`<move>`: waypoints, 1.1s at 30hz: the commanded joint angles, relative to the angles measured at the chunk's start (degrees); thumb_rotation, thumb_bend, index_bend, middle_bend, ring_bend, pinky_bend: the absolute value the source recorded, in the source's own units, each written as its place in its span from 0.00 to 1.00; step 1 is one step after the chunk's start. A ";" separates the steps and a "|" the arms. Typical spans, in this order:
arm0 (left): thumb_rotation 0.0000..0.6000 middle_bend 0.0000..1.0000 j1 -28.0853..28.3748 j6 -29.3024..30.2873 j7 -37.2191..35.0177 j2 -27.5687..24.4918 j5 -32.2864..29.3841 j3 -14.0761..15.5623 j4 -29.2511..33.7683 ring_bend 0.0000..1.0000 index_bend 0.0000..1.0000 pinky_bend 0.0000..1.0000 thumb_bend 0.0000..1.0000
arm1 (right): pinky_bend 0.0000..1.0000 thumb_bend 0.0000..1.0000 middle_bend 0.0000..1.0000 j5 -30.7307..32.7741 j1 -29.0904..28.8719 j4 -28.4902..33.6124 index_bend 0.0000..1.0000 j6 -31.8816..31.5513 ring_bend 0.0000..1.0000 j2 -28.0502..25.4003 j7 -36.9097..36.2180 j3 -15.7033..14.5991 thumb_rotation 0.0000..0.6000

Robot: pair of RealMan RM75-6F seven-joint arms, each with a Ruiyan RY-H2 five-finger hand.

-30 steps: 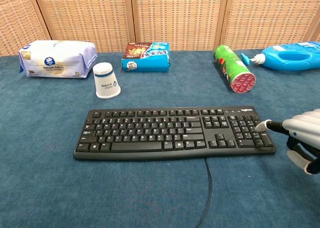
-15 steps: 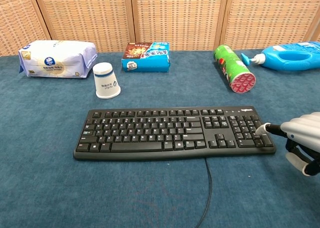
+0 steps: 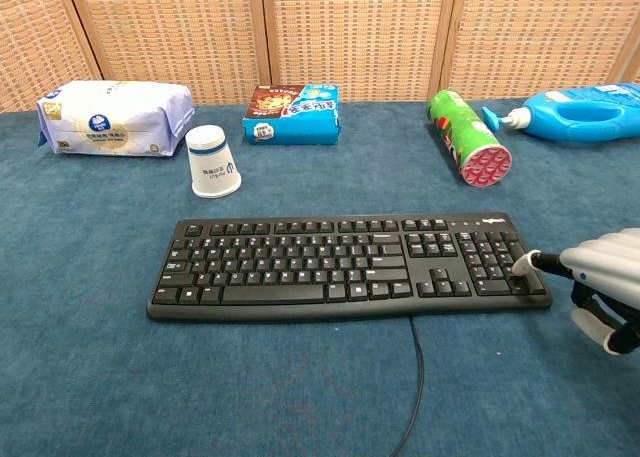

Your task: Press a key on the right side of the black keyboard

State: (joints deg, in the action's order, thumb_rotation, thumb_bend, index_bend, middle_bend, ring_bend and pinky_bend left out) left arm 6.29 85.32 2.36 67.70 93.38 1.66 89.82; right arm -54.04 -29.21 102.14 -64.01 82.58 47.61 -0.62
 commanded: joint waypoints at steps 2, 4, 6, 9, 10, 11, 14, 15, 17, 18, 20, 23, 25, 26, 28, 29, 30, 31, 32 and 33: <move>1.00 0.00 -0.05 0.05 -0.06 0.00 0.03 0.07 -0.06 0.00 0.00 0.00 0.00 | 0.54 0.67 0.74 0.22 -0.16 -0.25 0.13 0.01 0.70 0.21 0.06 -0.26 1.00; 1.00 0.00 -0.06 0.10 -0.11 0.03 0.06 0.06 -0.10 0.00 0.00 0.00 0.00 | 0.54 0.67 0.74 0.49 -0.26 -0.41 0.13 0.05 0.70 0.38 -0.04 -0.32 1.00; 1.00 0.00 -0.03 0.10 -0.17 0.03 0.06 0.04 -0.15 0.00 0.00 0.00 0.00 | 0.54 0.67 0.74 0.56 -0.36 -0.49 0.13 -0.06 0.70 0.46 -0.04 -0.41 1.00; 1.00 0.00 0.00 0.02 -0.16 0.11 0.06 0.08 -0.27 0.00 0.00 0.00 0.00 | 0.54 0.67 0.74 0.62 -0.49 -0.41 0.13 -0.20 0.70 0.51 -0.13 -0.55 1.00; 1.00 0.00 0.02 -0.01 -0.15 0.12 0.06 0.08 -0.27 0.00 0.00 0.00 0.00 | 0.54 0.67 0.74 0.65 -0.53 -0.41 0.13 -0.24 0.70 0.52 -0.12 -0.61 1.00; 1.00 0.00 0.01 0.01 -0.15 0.11 0.06 0.08 -0.27 0.00 0.00 0.00 0.00 | 0.54 0.67 0.74 0.69 -0.57 -0.41 0.13 -0.28 0.70 0.55 -0.10 -0.67 1.00; 1.00 0.00 -0.01 0.14 -0.22 0.12 0.13 0.07 -0.30 0.00 0.00 0.00 0.00 | 0.54 0.67 0.74 0.83 -0.71 -0.42 0.13 -0.39 0.70 0.61 -0.17 -0.80 1.00; 1.00 0.00 -0.02 0.15 -0.25 0.10 0.11 0.07 -0.29 0.00 0.00 0.00 0.00 | 0.54 0.67 0.74 0.86 -0.76 -0.41 0.13 -0.42 0.70 0.61 -0.16 -0.83 1.00; 1.00 0.00 0.00 0.11 -0.27 0.08 0.11 0.08 -0.27 0.00 0.00 0.00 0.00 | 0.54 0.67 0.74 0.86 -0.83 -0.28 0.13 -0.56 0.70 0.55 -0.22 -0.84 1.00; 1.00 0.00 -0.01 0.11 -0.26 0.08 0.11 0.10 -0.27 0.00 0.00 0.00 0.00 | 0.54 0.67 0.74 0.81 -0.85 -0.23 0.13 -0.66 0.70 0.49 -0.24 -0.82 1.00; 1.00 0.00 -0.04 0.14 -0.26 0.08 0.12 0.12 -0.29 0.00 0.00 0.00 0.00 | 0.54 0.67 0.74 0.57 -0.89 0.10 0.13 -1.05 0.70 0.23 -0.24 -0.77 1.00; 1.00 0.00 -0.04 0.20 -0.35 0.04 0.06 0.07 -0.28 0.00 0.00 0.00 0.00 | 0.54 0.67 0.74 -0.36 -0.85 1.16 0.13 -2.30 0.70 -0.60 -0.02 -0.66 1.00; 1.00 0.00 -0.03 0.23 -0.38 0.03 0.06 0.03 -0.26 0.00 0.00 0.00 0.00 | 0.54 0.67 0.74 -1.25 -0.70 2.27 0.13 -3.27 0.70 -1.45 -0.07 -0.61 1.00; 1.00 0.00 -0.03 0.22 -0.38 0.02 0.05 0.03 -0.25 0.00 0.00 0.00 0.00 | 0.54 0.67 0.74 -1.64 -0.61 2.70 0.13 -3.62 0.70 -1.79 -0.18 -0.60 1.00; 1.00 0.00 -0.06 0.25 -0.37 0.00 0.08 0.08 -0.25 0.00 0.00 0.00 0.00 | 0.54 0.67 0.74 -3.29 -0.08 4.16 0.13 -5.24 0.70 -3.08 -0.76 -0.54 1.00; 1.00 0.00 -0.08 0.29 -0.36 0.01 0.11 0.10 -0.27 0.00 0.00 0.00 0.00 | 0.54 0.67 0.73 -4.57 0.37 5.01 0.13 -6.29 0.70 -3.90 -1.37 -0.57 1.00; 1.00 0.00 -0.10 0.34 -0.37 0.00 0.17 0.12 -0.25 0.00 0.00 0.00 0.00 | 0.54 0.67 0.72 -5.91 0.89 5.68 0.13 -7.33 0.70 -4.70 -2.21 -0.62 1.00; 1.00 0.00 -0.09 0.36 -0.40 -0.01 0.20 0.11 -0.22 0.00 0.00 0.00 0.00 | 0.54 0.67 0.70 -7.21 1.42 6.20 0.13 -8.15 0.68 -5.48 -3.17 -0.77 1.00; 1.00 0.00 -0.08 0.37 -0.42 -0.02 0.21 0.10 -0.21 0.00 0.00 0.00 0.00 | 0.54 0.67 0.66 -8.14 1.85 6.51 0.13 -8.85 0.63 -6.05 -3.95 -0.82 1.00; 1.00 0.00 -0.08 0.39 -0.43 -0.03 0.21 0.10 -0.20 0.00 0.00 0.00 0.00 | 0.53 0.65 0.59 -9.29 2.37 6.77 0.13 -9.67 0.56 -6.66 -4.88 -0.95 1.00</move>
State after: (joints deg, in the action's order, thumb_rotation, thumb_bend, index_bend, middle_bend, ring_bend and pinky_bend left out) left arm 6.20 85.71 1.93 67.67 93.59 1.76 89.61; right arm -61.17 -28.05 107.78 -71.85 77.49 44.58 -1.35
